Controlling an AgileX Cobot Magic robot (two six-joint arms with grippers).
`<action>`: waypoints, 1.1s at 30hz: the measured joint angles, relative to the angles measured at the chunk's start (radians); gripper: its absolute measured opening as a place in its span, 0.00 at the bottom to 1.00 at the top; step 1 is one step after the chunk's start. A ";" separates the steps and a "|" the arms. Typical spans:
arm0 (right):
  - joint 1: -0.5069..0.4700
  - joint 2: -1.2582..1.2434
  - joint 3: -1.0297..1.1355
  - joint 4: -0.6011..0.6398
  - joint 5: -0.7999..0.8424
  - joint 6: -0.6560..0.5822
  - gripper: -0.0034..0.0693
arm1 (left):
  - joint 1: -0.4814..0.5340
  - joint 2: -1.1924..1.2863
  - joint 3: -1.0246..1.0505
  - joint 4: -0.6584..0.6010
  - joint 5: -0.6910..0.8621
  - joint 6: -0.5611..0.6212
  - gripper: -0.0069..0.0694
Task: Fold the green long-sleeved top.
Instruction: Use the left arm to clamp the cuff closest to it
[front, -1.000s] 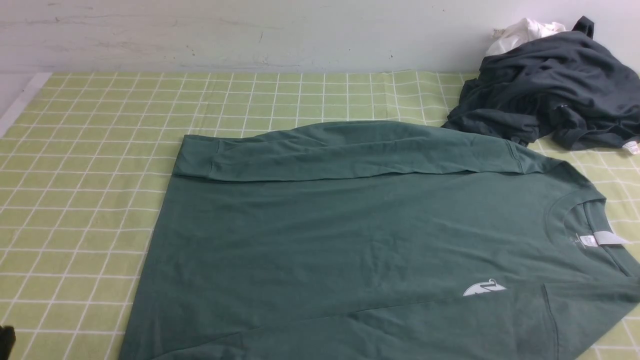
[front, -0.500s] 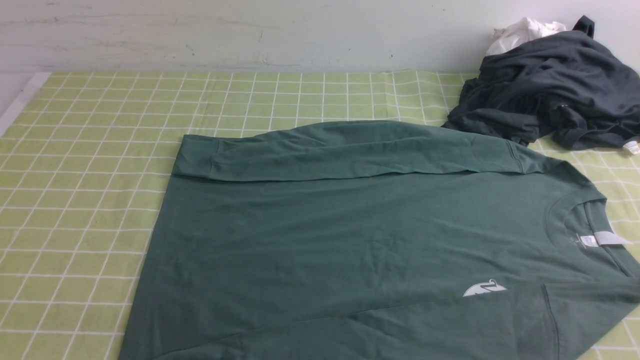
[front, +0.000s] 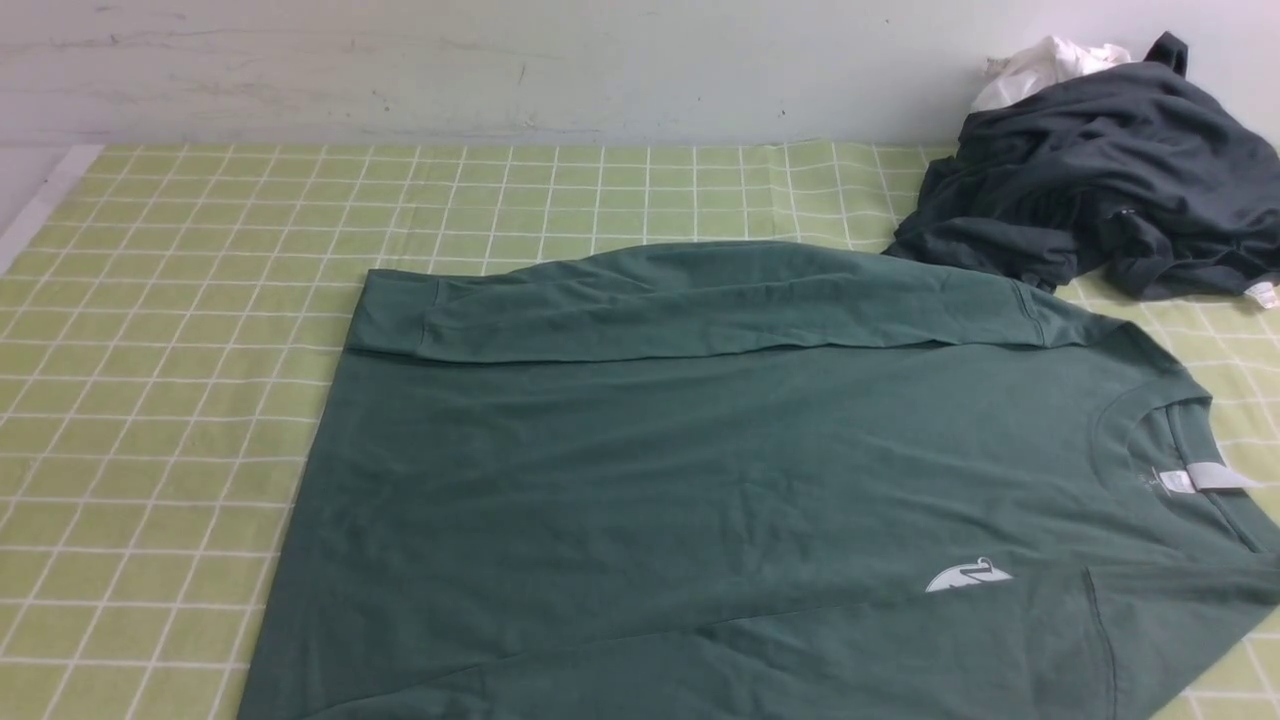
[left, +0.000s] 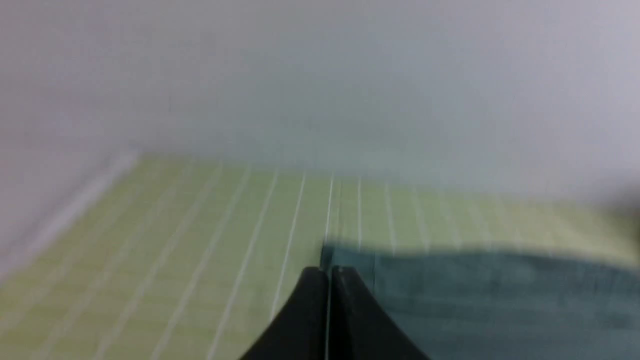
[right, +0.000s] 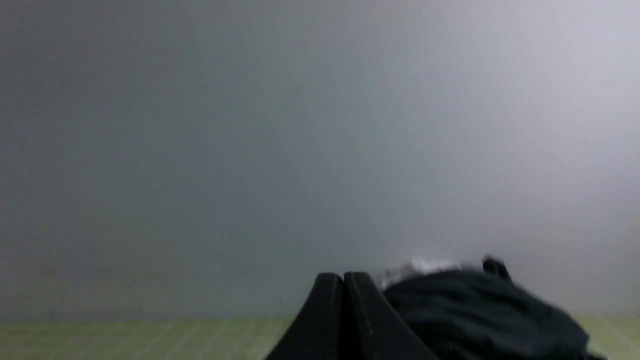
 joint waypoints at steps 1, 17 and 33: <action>0.002 0.045 -0.021 0.010 0.116 0.026 0.04 | 0.000 0.051 0.000 -0.017 0.090 0.011 0.09; 0.296 0.586 -0.209 0.588 0.736 -0.719 0.04 | -0.012 0.679 0.000 -0.208 0.481 0.235 0.39; 0.308 0.635 -0.210 0.845 0.645 -0.964 0.04 | -0.013 0.918 -0.014 -0.235 0.433 0.223 0.60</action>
